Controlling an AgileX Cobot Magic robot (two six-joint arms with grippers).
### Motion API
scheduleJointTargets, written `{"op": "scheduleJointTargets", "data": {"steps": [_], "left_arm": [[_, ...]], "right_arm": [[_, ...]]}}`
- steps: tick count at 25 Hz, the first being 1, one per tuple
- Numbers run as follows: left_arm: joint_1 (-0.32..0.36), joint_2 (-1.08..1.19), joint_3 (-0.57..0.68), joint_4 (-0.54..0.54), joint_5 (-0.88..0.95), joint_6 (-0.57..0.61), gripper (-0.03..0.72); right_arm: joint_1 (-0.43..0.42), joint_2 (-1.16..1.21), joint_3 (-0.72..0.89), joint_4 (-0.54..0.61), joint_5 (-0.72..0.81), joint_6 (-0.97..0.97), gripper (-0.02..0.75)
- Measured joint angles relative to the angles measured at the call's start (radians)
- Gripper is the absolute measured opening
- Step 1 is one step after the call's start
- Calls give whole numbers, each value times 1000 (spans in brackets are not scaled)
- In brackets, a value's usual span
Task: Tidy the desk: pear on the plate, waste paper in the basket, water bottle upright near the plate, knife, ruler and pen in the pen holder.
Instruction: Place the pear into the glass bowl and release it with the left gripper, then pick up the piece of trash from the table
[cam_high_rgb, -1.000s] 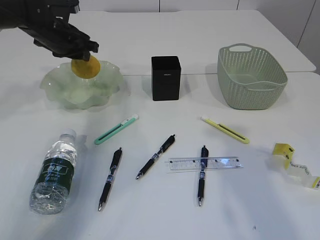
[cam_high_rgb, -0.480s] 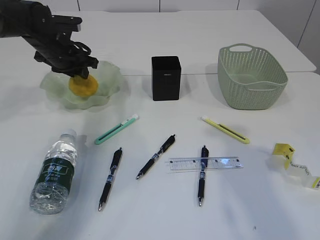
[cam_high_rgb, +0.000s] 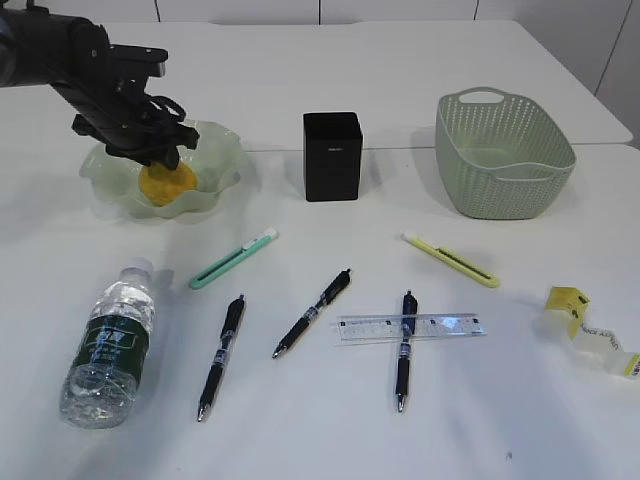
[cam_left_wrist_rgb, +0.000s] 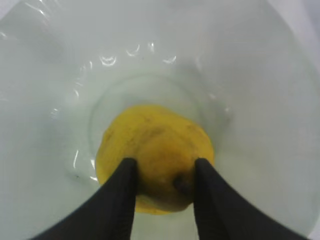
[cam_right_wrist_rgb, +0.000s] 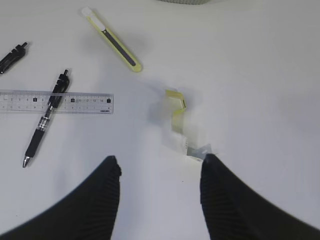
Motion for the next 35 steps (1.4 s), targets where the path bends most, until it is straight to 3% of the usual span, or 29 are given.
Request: {"op": "scheduleJointTargets", "data": {"steps": [2, 7, 10, 17, 24, 28, 35], "left_arm": [[0, 0, 0, 0, 0, 0, 281], [0, -4, 0, 0, 16, 0, 486], [0, -33, 0, 0, 22, 0, 530], [0, -169, 0, 0, 54, 0, 541], [12, -295, 0, 46, 299, 7, 524], [66, -320, 9, 47, 441, 23, 521], [154, -494, 274, -8, 450, 65, 519]], "right_arm": [[0, 0, 0, 0, 0, 0, 387], [0, 0, 0, 0, 0, 0, 387], [0, 0, 0, 0, 0, 0, 387], [0, 0, 0, 0, 0, 0, 386], [0, 0, 0, -2, 0, 0, 386], [0, 0, 0, -16, 0, 0, 387], [0, 41, -1, -39, 10, 0, 386]]}}
